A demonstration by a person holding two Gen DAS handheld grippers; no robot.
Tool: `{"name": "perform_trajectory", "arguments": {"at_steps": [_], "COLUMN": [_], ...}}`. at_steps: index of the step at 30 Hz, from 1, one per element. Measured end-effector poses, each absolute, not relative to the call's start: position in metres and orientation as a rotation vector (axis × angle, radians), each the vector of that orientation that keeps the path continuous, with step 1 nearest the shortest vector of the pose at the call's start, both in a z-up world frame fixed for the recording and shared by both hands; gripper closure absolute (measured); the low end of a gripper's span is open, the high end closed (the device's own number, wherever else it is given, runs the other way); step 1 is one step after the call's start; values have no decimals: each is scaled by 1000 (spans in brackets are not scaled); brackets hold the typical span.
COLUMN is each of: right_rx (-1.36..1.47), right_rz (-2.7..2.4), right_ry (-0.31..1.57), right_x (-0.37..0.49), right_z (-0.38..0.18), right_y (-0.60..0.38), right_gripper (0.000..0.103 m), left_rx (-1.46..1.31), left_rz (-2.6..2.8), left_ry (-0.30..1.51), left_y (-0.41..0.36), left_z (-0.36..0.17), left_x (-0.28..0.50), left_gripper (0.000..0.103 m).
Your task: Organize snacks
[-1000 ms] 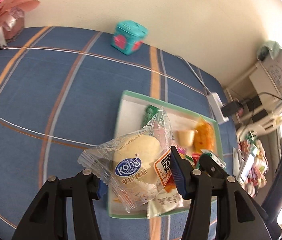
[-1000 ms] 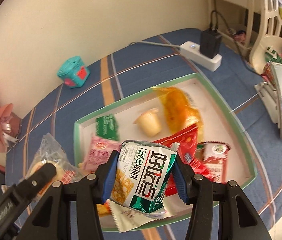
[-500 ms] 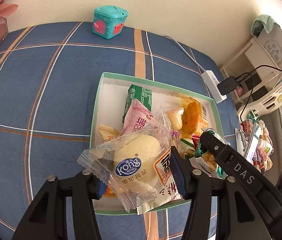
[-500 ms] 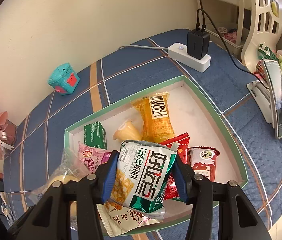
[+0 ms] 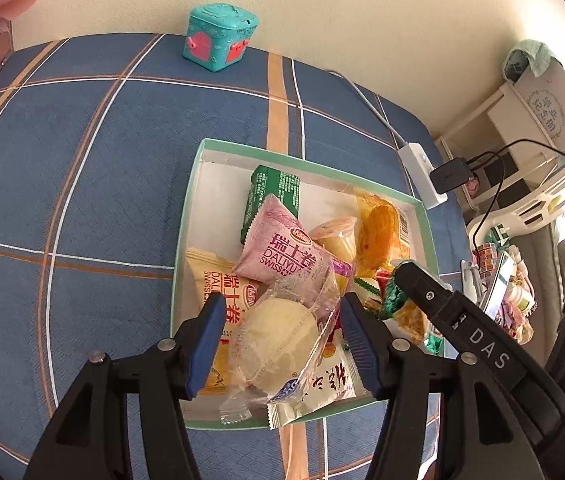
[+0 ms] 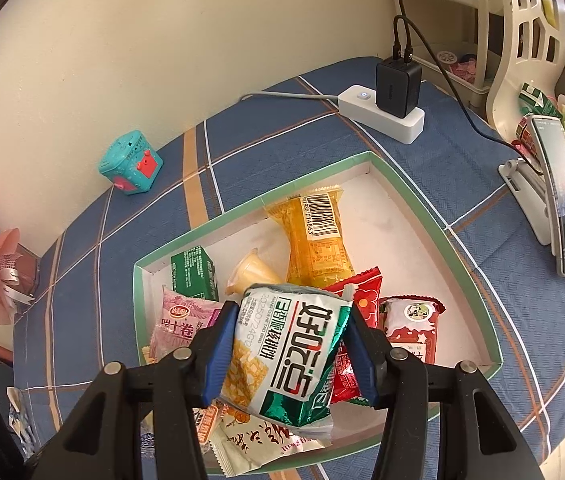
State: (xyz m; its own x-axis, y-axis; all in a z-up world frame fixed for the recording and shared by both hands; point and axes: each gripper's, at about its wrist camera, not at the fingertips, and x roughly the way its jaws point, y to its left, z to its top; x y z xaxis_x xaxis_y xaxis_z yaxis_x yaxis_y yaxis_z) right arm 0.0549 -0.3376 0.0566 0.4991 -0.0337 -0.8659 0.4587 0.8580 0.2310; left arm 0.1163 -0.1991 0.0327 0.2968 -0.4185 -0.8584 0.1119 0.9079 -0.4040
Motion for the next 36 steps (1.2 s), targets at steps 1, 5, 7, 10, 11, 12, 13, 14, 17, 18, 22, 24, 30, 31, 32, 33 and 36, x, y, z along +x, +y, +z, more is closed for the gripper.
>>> {"name": "perform_trajectory", "arguments": {"at_steps": [1, 5, 7, 10, 11, 12, 13, 14, 17, 18, 22, 24, 30, 31, 32, 33, 36], "right_rx": [469, 454, 446, 445, 443, 442, 441, 440, 433, 430, 413, 407, 355, 351, 347, 345, 333], "right_rz": [-306, -284, -282, -281, -282, -283, -283, -282, -279, -276, -256, -248, -237, -237, -236, -235, -236], "right_ry": [1012, 1015, 1016, 1020, 1021, 1021, 1021, 1021, 1025, 1025, 1022, 1017, 1021, 1022, 1022, 1023, 1026], "right_x": [55, 58, 59, 59, 59, 59, 59, 60, 61, 61, 63, 64, 68, 68, 69, 69, 70], "right_z": [57, 57, 57, 56, 56, 56, 56, 56, 56, 56, 56, 56, 54, 53, 53, 53, 52], "right_y": [-337, -332, -329, -328, -328, -328, -328, -328, -326, -326, -322, -319, -310, -309, -309, -308, -307], "right_gripper": [47, 45, 45, 44, 44, 44, 44, 44, 44, 44, 32, 24, 7, 6, 3, 1, 0], "left_rx": [-295, -301, -306, -305, -306, -308, -310, -312, -302, -295, -253, -234, -178, -168, -161, -161, -153], "left_rz": [-356, -322, -308, -268, -255, -242, -232, -222, -188, -178, -112, -85, -55, -52, -51, -51, -42], "left_ry": [1222, 1213, 1208, 1200, 1199, 1196, 1193, 1189, 1183, 1183, 1188, 1183, 1161, 1160, 1161, 1162, 1160], "left_y": [-197, -188, -183, -175, -172, -168, -165, -162, -153, -152, -144, -141, -138, -138, -138, -138, -138], "left_z": [33, 37, 37, 38, 38, 38, 38, 38, 38, 38, 33, 31, 30, 30, 29, 29, 28], "left_x": [117, 118, 120, 122, 123, 124, 125, 126, 128, 128, 131, 132, 133, 132, 133, 133, 133], "left_gripper": [42, 42, 42, 42, 42, 42, 42, 42, 41, 37, 22, 14, 9, 9, 9, 9, 8]}}
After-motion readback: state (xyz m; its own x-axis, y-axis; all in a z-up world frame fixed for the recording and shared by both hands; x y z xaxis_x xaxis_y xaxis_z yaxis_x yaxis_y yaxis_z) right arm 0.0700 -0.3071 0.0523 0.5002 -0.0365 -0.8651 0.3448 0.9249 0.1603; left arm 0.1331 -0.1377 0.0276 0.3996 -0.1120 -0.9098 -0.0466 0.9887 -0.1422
